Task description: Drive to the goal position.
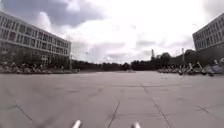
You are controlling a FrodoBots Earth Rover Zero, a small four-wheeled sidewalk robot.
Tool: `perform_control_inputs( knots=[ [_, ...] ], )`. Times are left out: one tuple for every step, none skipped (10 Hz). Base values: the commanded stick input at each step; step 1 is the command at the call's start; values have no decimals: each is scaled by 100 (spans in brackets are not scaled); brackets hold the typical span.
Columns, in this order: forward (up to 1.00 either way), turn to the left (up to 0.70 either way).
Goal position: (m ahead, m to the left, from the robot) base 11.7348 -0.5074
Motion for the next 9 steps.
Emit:
perform_control_inputs(
  knots=[
    [70,0],
    [70,0],
    [70,0],
    [70,0],
    [70,0],
    [70,0],
    [70,0],
    [70,0],
    [70,0]
  ],
)
